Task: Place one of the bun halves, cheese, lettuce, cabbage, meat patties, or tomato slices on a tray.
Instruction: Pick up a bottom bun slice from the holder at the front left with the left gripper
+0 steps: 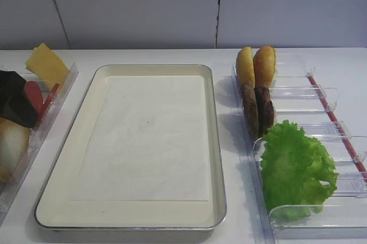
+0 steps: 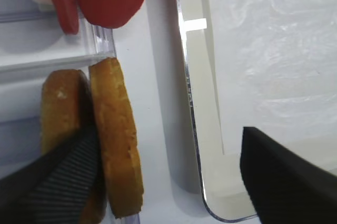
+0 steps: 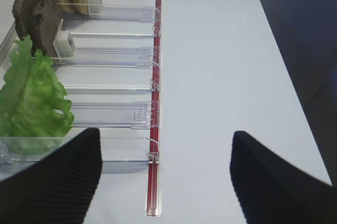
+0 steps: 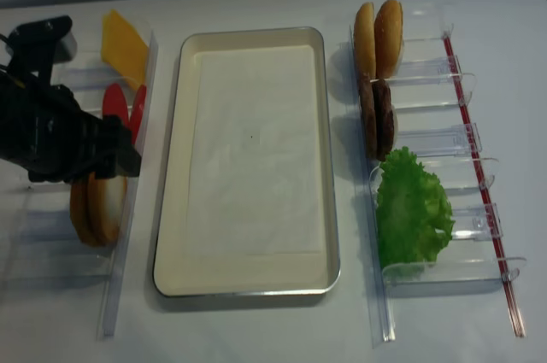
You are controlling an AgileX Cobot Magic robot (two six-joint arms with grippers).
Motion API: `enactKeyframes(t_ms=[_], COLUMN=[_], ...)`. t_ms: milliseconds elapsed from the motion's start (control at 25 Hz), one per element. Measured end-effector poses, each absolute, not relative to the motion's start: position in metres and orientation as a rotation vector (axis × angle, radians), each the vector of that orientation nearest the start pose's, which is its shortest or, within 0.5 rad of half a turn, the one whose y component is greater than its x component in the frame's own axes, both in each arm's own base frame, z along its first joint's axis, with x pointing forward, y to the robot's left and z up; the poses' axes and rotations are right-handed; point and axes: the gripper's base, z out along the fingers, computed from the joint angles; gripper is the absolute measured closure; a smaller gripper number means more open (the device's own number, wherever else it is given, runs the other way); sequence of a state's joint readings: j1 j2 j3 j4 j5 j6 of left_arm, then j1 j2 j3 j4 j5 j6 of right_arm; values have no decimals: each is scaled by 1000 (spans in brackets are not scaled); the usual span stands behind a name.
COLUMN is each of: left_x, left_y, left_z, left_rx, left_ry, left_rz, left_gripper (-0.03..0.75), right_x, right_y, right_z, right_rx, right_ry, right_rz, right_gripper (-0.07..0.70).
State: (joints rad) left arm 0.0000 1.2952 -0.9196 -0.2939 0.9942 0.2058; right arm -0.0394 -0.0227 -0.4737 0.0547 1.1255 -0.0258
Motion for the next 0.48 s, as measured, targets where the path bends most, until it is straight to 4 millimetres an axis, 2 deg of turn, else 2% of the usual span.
enactKeyframes(t_ms=[480], left_x=[244], left_y=[-20], left_z=[254], left_rx=[101], left_ry=[2882], left_rz=[-315], left_gripper=[199], right_x=[-8], right_y=[5], right_z=[265], right_rx=[10], right_ry=[2111], right_rz=[27], right_gripper=[87])
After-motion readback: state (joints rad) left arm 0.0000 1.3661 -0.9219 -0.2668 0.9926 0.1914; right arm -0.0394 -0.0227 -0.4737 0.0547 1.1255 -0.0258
